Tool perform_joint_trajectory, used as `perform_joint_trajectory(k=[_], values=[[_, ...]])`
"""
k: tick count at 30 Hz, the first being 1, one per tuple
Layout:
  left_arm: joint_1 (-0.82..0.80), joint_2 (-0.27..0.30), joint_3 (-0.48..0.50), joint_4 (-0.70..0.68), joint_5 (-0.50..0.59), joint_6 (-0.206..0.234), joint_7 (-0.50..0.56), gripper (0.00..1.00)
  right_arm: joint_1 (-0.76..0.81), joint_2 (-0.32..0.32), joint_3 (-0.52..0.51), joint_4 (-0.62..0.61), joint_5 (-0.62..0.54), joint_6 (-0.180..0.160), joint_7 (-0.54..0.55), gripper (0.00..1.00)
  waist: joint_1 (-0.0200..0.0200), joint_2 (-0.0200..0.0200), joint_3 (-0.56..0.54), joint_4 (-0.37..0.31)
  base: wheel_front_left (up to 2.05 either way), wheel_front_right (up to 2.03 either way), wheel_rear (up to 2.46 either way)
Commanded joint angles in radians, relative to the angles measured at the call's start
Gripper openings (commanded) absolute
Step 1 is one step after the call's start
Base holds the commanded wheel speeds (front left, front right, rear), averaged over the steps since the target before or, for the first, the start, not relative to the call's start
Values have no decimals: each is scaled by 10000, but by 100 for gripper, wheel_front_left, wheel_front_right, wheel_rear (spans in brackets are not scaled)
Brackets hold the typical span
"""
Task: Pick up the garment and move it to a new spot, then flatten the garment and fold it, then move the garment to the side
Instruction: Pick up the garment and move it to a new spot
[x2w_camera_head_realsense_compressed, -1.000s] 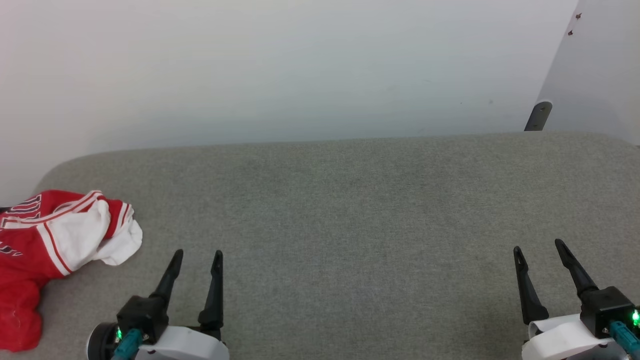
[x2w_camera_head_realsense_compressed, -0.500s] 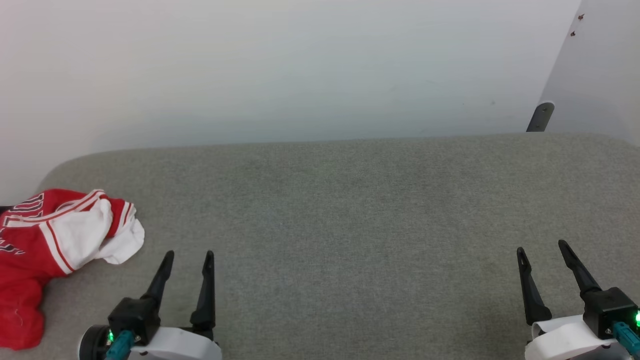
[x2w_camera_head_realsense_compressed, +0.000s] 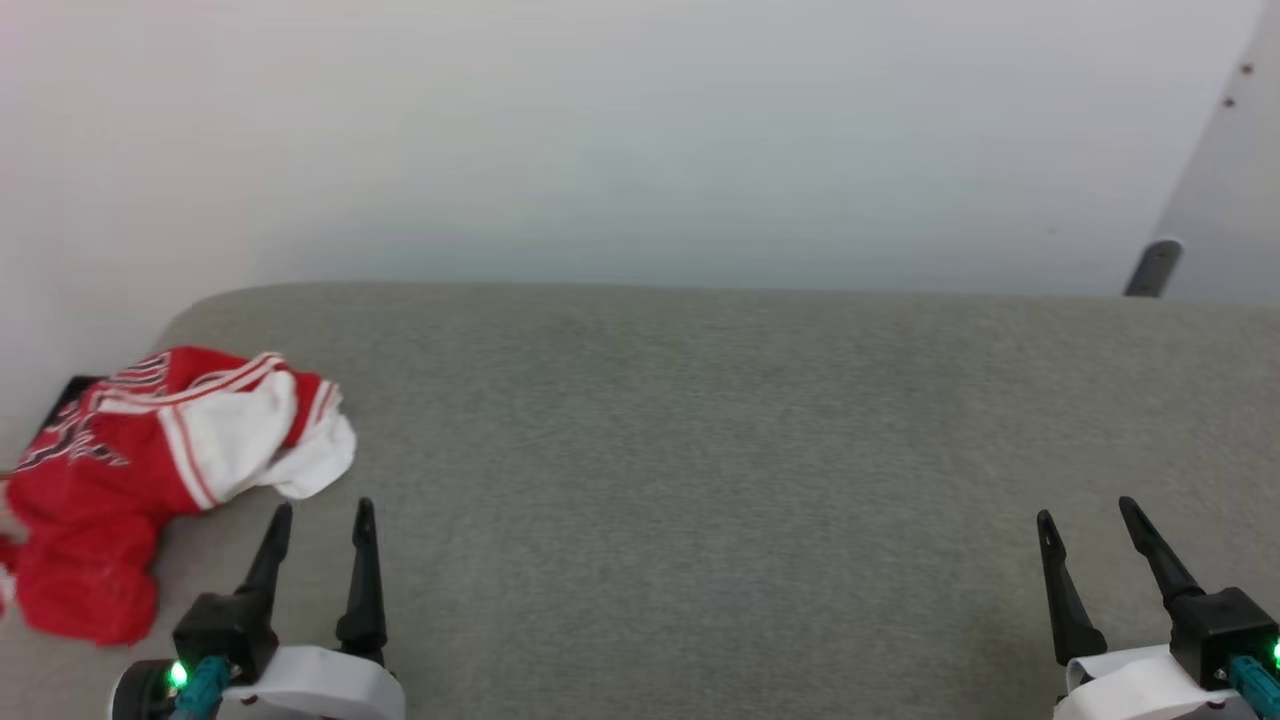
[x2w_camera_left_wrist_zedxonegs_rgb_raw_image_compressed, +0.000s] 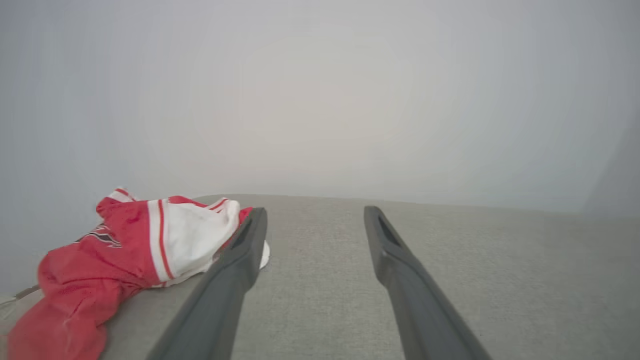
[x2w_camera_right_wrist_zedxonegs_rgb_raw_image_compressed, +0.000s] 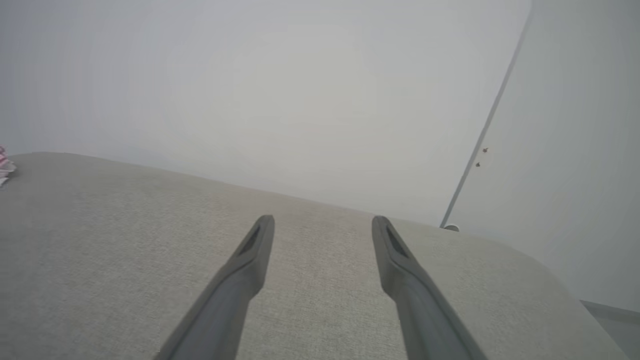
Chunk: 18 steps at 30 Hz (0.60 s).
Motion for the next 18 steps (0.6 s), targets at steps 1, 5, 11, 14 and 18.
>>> perform_joint_trajectory(k=[1, 5, 11, 14, 18], values=[[-113, -17, 38, 9, 112, 144, -1, 100, 95, -30, 58, 59, 93, 2, -44, 100, 0, 0, -184, 722, 0, 0, 0], [-67, 131, 246, -50, 82, 272, -2, 100, 98, -40, 285, 150, 234, 2, -2, 100, 0, 0, -316, 1579, 0, 0, 0], [34, 364, 457, -76, 72, 451, 57, 100, 2, 39, 708, 278, 338, 1, 32, 100, 0, 0, -495, 2907, 0, 0, 0], [56, 429, 493, -149, 76, 508, 106, 100, -66, 60, 827, 331, 397, -1, 27, 100, 0, 0, -540, 3326, 0, 0, 0], [182, 514, 695, -364, -56, 678, 201, 100, -410, 114, 1243, 397, 490, -1, 21, 100, 0, 0, -419, 3858, 0, 0, 0]])
